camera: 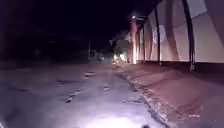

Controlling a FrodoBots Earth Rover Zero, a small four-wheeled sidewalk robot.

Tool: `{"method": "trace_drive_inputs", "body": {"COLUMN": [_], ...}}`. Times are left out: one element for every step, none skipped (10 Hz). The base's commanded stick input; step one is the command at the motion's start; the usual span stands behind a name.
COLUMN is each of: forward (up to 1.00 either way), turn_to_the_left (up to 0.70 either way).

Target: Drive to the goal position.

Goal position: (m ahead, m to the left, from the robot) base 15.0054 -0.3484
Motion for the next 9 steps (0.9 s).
{"method": "trace_drive_inputs", "body": {"forward": [0.70,0.70,0.70,0.70,0.70,0.70,0.70,0.70,0.70], "turn_to_the_left": [0.00,0.00,0.00,0.00,0.00,0.00,0.00,0.00,0.00]}}
